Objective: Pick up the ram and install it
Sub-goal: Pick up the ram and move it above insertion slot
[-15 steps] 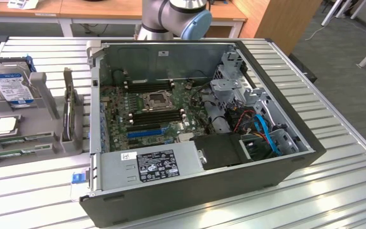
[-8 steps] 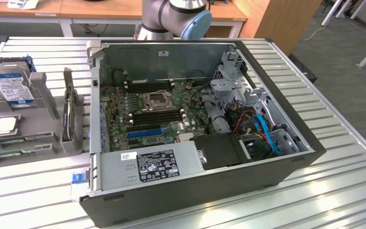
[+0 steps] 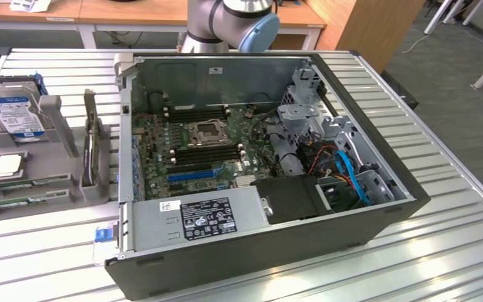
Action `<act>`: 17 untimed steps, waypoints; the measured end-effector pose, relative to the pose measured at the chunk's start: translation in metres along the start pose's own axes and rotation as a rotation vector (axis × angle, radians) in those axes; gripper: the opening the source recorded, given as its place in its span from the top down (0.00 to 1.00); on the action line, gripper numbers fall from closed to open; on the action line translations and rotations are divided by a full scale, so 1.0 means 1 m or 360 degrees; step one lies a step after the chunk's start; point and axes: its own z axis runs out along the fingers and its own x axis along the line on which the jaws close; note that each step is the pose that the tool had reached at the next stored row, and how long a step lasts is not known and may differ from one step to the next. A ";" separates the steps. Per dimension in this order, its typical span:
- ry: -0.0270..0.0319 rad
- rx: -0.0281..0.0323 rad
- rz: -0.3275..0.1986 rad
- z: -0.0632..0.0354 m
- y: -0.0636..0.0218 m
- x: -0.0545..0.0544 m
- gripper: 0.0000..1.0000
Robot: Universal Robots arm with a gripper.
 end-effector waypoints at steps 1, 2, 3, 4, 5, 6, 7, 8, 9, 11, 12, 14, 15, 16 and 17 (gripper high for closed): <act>-0.00001 0.00001 0.0000 0.0020 -0.0001 0.000 0.71; -0.00002 0.00002 0.0000 0.0038 -0.0002 0.000 0.71; 0.00000 0.00001 0.0000 0.0056 -0.0003 0.000 0.71; 0.00000 0.00001 0.0000 0.0074 -0.0003 0.000 0.71; -0.00002 0.00003 0.0000 0.0092 -0.0004 0.000 0.71; -0.00001 0.00002 0.0000 0.0110 -0.0005 0.000 0.71; 0.00000 0.00001 0.0000 0.0127 -0.0005 0.000 0.71; 0.00000 0.00002 0.0000 0.0147 -0.0006 0.000 0.71; -0.00001 0.00002 0.0000 0.0165 -0.0007 0.000 0.71; 0.00000 0.00000 0.0000 0.0201 -0.0008 0.000 0.71; 0.00000 0.00001 0.0000 0.0219 -0.0009 0.000 0.71; -0.00001 0.00003 0.0000 0.0255 -0.0011 0.000 0.71; 0.00000 0.00001 0.0000 0.0273 -0.0011 0.000 0.71; -0.00001 0.00003 0.0000 0.0292 -0.0012 0.000 0.71; 0.00000 0.00002 0.0000 0.0309 -0.0013 0.000 0.71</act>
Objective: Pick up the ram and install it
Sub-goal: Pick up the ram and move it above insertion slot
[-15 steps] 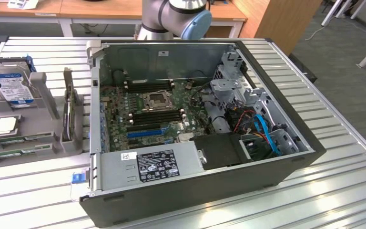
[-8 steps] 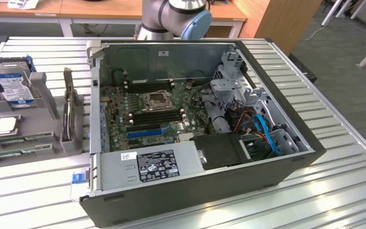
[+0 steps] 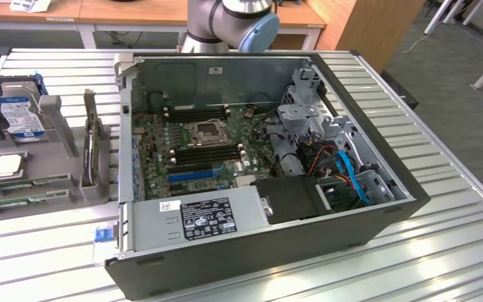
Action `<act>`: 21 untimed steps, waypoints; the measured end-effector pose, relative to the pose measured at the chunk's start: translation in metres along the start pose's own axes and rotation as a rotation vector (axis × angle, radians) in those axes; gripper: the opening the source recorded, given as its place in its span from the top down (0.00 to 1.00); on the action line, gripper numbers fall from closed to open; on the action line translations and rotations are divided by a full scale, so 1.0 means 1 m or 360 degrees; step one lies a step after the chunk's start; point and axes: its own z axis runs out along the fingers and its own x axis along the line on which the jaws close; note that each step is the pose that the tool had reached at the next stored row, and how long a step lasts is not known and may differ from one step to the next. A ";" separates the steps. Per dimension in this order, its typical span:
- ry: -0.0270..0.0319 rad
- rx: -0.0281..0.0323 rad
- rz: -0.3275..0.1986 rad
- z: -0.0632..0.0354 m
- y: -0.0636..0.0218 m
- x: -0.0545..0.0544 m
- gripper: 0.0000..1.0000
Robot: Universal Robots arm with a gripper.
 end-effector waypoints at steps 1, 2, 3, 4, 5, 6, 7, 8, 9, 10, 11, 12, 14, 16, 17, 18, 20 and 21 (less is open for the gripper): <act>0.00000 -0.00001 0.0000 0.0018 0.0000 0.000 0.71; 0.00000 -0.00001 0.0000 0.0037 -0.0001 0.000 0.71; 0.00000 0.00000 0.0000 0.0055 -0.0002 0.000 0.71; 0.00000 -0.00002 0.0000 0.0073 -0.0003 0.000 0.71; 0.00000 0.00000 0.0000 0.0091 -0.0003 0.000 0.71; 0.00001 -0.00002 0.0000 0.0109 -0.0004 0.000 0.71; 0.00000 -0.00001 0.0000 0.0127 -0.0005 0.000 0.71; 0.00000 0.00001 0.0000 0.0146 -0.0006 0.000 0.71; 0.00000 0.00000 0.0000 0.0165 -0.0007 0.000 0.71; 0.00000 -0.00001 0.0000 0.0183 -0.0007 0.000 0.71; 0.00000 0.00000 0.0000 0.0201 -0.0008 0.000 0.71; 0.00000 0.00001 -0.0001 0.0219 -0.0009 0.000 0.71; 0.00001 -0.00001 -0.0001 0.0254 -0.0010 0.000 0.71; 0.00001 -0.00002 -0.0001 0.0290 -0.0012 0.000 0.71; 0.00001 -0.00002 -0.0001 0.0308 -0.0012 0.000 0.71; 0.00001 -0.00001 -0.0001 0.0325 -0.0013 0.000 0.71; 0.00000 0.00000 -0.0001 0.0360 -0.0014 0.000 0.71; 0.00000 0.00001 -0.0001 0.0377 -0.0015 0.000 0.71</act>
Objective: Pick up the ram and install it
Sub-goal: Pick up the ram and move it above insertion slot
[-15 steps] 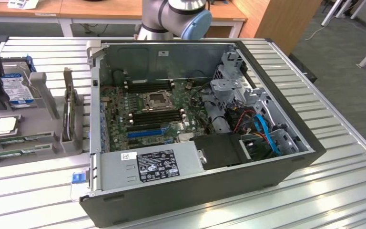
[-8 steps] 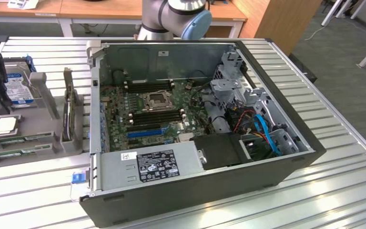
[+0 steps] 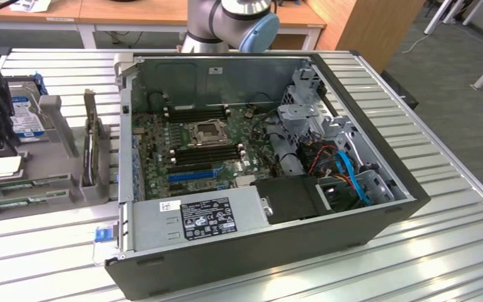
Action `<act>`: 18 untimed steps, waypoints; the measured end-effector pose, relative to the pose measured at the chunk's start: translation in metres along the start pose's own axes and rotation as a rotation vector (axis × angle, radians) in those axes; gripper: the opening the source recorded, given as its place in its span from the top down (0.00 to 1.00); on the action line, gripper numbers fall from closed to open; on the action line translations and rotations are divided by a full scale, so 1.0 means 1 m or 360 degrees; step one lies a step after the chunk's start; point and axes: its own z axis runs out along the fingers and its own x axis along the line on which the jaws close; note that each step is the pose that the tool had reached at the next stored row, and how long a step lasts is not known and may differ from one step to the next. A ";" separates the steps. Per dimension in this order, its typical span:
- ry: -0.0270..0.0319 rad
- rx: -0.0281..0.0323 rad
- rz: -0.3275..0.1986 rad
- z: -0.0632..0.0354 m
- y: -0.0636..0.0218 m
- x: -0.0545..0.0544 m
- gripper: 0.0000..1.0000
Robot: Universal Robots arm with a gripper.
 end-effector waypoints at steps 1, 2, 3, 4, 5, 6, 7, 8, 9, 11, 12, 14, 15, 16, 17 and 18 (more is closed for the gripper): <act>0.00001 -0.00002 0.0000 0.0018 0.0000 0.000 0.71; 0.00001 -0.00002 0.0000 0.0034 -0.0001 0.000 0.71; 0.00000 -0.00001 0.0000 0.0051 -0.0002 0.000 0.71; 0.00001 0.00000 0.0000 0.0066 -0.0002 0.000 0.71; 0.00000 0.00000 0.0000 0.0081 -0.0003 0.000 0.71; 0.00001 -0.00002 0.0000 0.0092 -0.0003 0.000 0.71; 0.00002 -0.00002 0.0000 0.0097 -0.0003 0.000 0.71; 0.00003 -0.00005 0.0000 0.0097 -0.0003 0.000 0.71; 0.00004 -0.00005 0.0000 0.0097 -0.0003 0.000 0.71; 0.00003 -0.00004 0.0000 0.0098 -0.0004 0.000 0.71; 0.00001 -0.00002 0.0000 0.0098 -0.0004 0.000 0.71; 0.00001 -0.00001 0.0000 0.0099 -0.0003 0.000 0.71; 0.00000 0.00001 0.0000 0.0099 -0.0003 0.000 0.71; 0.00000 0.00002 0.0000 0.0100 -0.0003 0.001 0.71; 0.00002 0.00000 0.0000 0.0099 -0.0003 0.002 0.71; 0.00002 -0.00002 0.0000 0.0098 -0.0004 0.002 0.71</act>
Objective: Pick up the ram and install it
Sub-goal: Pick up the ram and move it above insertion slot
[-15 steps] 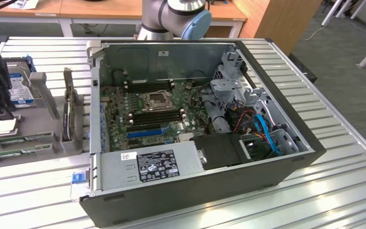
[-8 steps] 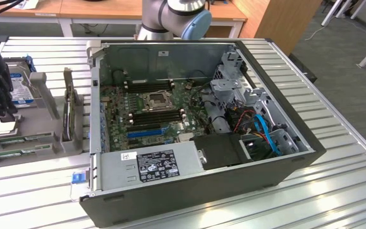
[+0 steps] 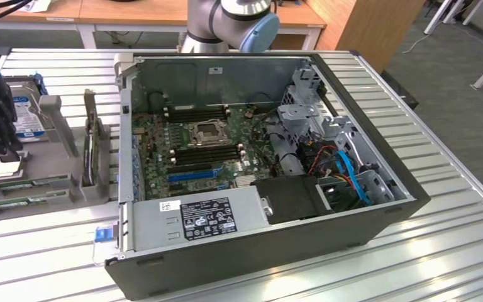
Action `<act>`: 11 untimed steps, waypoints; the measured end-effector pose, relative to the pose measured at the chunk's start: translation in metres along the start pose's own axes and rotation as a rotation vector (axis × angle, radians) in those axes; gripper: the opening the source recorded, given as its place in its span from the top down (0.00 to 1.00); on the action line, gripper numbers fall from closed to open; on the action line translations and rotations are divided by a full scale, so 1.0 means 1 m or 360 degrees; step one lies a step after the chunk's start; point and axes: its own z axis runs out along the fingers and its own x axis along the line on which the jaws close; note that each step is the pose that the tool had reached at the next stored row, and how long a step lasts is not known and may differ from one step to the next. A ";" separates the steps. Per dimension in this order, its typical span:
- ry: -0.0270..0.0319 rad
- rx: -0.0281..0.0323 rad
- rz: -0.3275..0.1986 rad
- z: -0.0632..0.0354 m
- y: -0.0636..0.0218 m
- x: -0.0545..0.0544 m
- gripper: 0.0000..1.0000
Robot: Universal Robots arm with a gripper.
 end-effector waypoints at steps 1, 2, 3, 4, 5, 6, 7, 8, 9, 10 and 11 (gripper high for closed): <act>-0.00001 0.00001 0.0000 0.0000 0.0000 0.001 0.71; -0.00001 0.00001 0.0000 0.0000 0.0000 0.002 0.71; -0.00001 0.00000 0.0000 0.0000 0.0000 0.003 0.71; -0.00001 0.00001 0.0000 0.0000 0.0000 0.004 0.71; -0.00001 0.00001 0.0000 0.0000 0.0000 0.006 0.71; 0.00000 0.00000 0.0000 -0.0001 0.0000 0.007 0.71; 0.00001 0.00000 0.0000 -0.0001 0.0000 0.008 0.71; -0.00001 0.00001 0.0000 0.0000 0.0000 0.010 0.71; -0.00001 0.00001 0.0000 -0.0001 0.0000 0.011 0.71; -0.00001 0.00001 0.0000 -0.0001 0.0000 0.013 0.71; -0.00001 0.00000 0.0000 -0.0001 0.0000 0.014 0.71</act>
